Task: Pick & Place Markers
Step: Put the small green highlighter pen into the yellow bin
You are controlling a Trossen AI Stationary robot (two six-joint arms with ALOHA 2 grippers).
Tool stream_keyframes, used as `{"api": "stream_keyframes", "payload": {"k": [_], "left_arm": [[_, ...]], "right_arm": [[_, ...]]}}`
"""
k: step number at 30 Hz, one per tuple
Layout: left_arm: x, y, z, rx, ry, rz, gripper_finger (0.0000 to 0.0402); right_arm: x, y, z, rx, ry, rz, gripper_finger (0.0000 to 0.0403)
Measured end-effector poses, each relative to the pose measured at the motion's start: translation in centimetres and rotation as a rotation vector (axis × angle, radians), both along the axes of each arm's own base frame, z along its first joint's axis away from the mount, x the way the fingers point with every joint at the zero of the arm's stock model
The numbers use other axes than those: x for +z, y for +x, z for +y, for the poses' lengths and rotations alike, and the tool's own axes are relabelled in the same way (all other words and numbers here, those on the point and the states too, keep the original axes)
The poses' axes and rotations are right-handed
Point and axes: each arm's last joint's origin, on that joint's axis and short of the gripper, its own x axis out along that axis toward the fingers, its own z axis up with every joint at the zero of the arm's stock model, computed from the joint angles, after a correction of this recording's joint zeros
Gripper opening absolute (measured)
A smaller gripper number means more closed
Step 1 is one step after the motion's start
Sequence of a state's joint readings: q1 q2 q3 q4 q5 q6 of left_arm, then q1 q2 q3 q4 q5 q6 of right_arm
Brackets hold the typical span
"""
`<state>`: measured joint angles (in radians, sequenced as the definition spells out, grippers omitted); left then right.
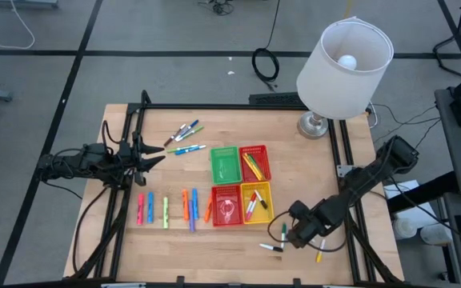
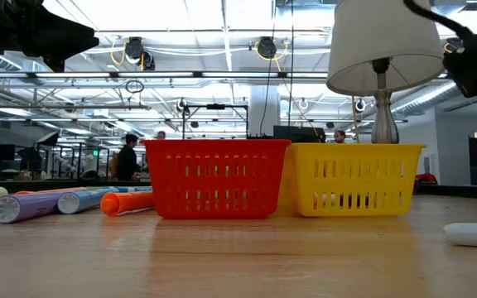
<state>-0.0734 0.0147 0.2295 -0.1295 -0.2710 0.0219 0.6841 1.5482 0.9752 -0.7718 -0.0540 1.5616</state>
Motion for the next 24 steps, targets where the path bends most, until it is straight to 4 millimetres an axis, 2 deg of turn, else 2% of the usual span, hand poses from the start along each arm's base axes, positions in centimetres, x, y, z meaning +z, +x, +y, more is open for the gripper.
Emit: {"api": "stream_keyframes", "payload": {"k": [5,15,24], "left_arm": [[0.0,0.0,0.0,0.0,0.0,0.0,0.0134],[0.0,0.0,0.0,0.0,0.0,0.0,0.0134],[0.0,0.0,0.0,0.0,0.0,0.0,0.0134]], "right_arm": [[0.0,-0.7,0.5,0.01,-0.013,0.022,0.0102],[-1.3,-1.4,0.7,0.005,0.005,0.004,0.0112],[-3.5,-1.8,0.3,0.005,0.063,-0.058,0.0112]]}}
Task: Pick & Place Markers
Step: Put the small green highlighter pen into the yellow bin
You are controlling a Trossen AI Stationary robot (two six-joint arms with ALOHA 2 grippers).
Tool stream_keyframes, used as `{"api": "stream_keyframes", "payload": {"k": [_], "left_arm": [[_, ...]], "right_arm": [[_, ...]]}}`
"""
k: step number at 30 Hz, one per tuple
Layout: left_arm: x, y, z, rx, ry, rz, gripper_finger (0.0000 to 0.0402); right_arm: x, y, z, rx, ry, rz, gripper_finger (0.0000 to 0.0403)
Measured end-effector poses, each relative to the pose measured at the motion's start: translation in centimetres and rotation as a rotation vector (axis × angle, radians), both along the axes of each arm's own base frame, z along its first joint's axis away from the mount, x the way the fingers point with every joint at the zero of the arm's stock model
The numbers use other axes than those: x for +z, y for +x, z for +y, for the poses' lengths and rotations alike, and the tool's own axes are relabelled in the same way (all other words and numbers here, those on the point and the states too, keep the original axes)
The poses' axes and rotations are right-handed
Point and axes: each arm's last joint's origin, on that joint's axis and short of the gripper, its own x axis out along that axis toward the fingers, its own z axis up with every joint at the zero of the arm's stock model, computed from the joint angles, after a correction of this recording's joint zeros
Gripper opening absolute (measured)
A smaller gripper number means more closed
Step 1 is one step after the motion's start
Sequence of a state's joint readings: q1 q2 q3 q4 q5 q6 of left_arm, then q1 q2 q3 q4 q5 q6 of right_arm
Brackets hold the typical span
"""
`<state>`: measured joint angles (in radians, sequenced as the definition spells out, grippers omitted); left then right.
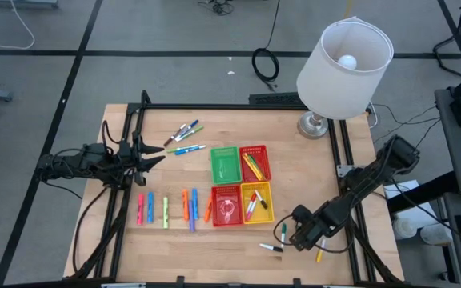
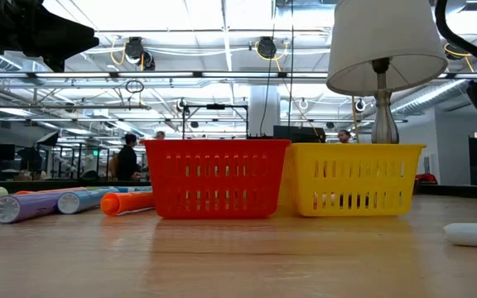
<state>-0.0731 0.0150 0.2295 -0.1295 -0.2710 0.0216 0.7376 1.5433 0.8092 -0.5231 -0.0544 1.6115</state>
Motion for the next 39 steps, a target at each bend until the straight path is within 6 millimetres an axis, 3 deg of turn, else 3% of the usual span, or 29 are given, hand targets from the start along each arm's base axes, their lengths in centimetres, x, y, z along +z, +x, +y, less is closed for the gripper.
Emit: {"api": "stream_keyframes", "payload": {"k": [29,33,39], "left_arm": [[0.0,0.0,0.0,0.0,0.0,0.0,0.0134],[0.0,0.0,0.0,0.0,0.0,0.0,0.0134],[0.0,0.0,0.0,0.0,0.0,0.0,0.0134]], "right_arm": [[-0.61,-0.36,-0.28,0.0,0.0,0.022,0.011],[-0.64,-0.39,-0.36,-0.017,0.02,0.052,0.0089],[-0.67,-0.45,-0.4,-0.028,0.019,0.063,0.0026]]}}
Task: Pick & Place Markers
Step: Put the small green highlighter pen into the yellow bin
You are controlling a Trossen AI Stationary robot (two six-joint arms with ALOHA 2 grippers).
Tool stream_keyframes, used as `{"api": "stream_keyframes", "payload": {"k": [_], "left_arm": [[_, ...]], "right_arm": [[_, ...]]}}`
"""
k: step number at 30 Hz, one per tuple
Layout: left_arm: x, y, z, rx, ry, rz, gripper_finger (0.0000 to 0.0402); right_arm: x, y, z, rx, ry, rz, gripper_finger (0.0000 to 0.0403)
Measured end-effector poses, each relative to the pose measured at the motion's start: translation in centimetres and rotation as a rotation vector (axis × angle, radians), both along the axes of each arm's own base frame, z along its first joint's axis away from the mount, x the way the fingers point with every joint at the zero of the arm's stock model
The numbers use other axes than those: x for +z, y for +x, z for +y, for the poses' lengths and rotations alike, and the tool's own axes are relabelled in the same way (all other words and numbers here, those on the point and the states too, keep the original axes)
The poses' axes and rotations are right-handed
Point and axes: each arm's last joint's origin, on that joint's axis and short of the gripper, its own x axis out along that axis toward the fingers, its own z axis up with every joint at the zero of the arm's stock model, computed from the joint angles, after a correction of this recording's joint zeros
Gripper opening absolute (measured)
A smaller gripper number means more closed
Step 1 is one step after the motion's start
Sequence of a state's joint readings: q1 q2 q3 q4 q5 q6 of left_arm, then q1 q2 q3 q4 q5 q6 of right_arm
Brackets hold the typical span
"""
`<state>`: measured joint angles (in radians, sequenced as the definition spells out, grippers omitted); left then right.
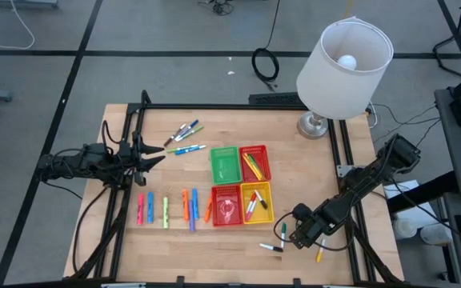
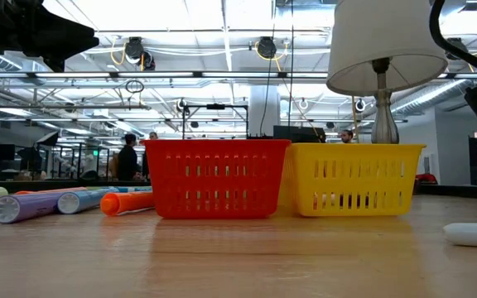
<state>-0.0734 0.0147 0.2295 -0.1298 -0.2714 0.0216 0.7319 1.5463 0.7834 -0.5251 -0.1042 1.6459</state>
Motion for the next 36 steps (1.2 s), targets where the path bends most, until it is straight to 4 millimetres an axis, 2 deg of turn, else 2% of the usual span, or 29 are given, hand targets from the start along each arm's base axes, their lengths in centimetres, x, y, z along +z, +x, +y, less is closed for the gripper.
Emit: {"api": "stream_keyframes", "payload": {"k": [6,11,21,26,30,36], "left_arm": [[0.0,0.0,0.0,0.0,0.0,0.0,0.0134],[0.0,0.0,0.0,0.0,0.0,0.0,0.0134],[0.0,0.0,0.0,0.0,0.0,0.0,0.0134],[0.0,0.0,0.0,0.0,0.0,0.0,0.0134],[0.0,0.0,0.0,0.0,0.0,0.0,0.0134],[0.0,0.0,0.0,0.0,0.0,0.0,0.0134]], "right_arm": [[0.0,0.0,0.0,-0.01,0.003,0.003,0.0022],[0.0,0.0,0.0,-0.014,0.007,0.008,0.0035],[0.0,0.0,0.0,0.015,0.008,0.001,0.0026],[1.2,-0.1,-0.5,0.021,0.027,-0.041,0.0027],[3.0,-0.3,-1.4,0.01,0.016,-0.123,0.0026],[4.4,-1.4,-3.0,-0.012,-0.043,-0.109,0.0027]]}}
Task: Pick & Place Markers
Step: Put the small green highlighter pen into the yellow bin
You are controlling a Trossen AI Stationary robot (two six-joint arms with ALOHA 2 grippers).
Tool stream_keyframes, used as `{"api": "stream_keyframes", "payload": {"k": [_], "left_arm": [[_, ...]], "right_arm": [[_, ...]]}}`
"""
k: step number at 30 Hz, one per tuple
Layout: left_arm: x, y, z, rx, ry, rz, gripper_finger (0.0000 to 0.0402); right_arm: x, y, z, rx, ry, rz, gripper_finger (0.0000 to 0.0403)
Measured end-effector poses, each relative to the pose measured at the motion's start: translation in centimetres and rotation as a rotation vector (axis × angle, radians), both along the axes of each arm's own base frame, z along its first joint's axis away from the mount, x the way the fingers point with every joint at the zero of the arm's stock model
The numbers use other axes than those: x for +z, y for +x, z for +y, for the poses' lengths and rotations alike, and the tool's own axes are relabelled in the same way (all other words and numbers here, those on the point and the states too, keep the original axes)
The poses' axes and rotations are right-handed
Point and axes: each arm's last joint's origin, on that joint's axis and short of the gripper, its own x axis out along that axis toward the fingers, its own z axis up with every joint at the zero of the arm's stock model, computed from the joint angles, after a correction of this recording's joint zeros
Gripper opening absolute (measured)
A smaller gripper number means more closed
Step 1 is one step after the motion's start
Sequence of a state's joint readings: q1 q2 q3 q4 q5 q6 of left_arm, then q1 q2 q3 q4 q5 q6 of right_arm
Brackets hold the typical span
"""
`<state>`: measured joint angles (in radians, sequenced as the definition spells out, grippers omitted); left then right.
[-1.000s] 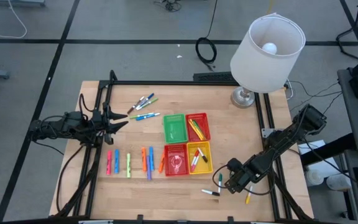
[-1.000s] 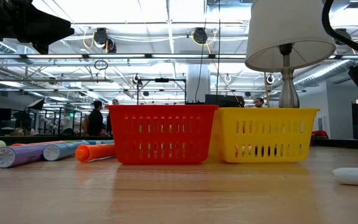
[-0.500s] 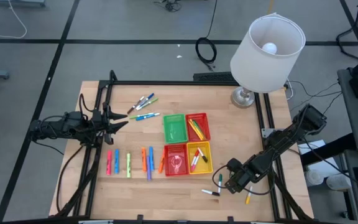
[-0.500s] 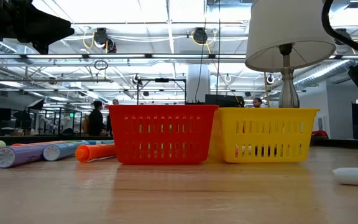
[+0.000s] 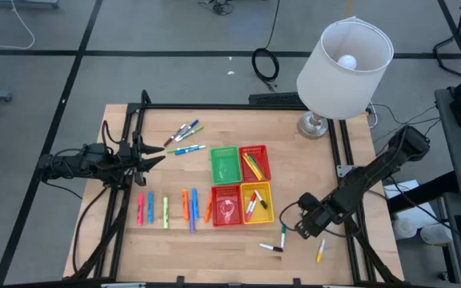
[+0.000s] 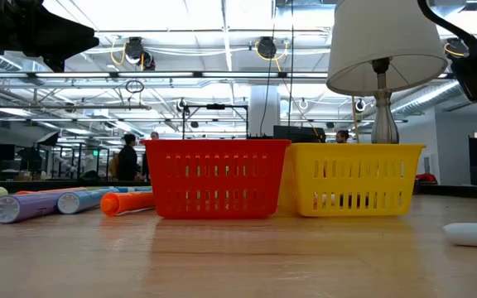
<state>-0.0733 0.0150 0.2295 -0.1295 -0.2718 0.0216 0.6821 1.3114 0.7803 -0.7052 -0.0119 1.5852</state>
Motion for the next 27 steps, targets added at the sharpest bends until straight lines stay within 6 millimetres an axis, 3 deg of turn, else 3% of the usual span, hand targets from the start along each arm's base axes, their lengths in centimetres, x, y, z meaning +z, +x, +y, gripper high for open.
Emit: {"api": "stream_keyframes", "payload": {"k": [13,19,27], "left_arm": [[0.0,0.0,0.0,0.0,0.0,0.0,0.0134],[0.0,0.0,0.0,0.0,0.0,0.0,0.0134],[0.0,0.0,0.0,0.0,0.0,0.0,0.0134]], "right_arm": [[1.2,-1.3,-1.4,-0.029,-0.057,0.023,0.0027],[1.4,-0.6,-1.3,0.096,-0.137,-0.119,0.0028],[1.6,-0.1,-1.7,0.255,-0.384,-0.257,0.0028]]}}
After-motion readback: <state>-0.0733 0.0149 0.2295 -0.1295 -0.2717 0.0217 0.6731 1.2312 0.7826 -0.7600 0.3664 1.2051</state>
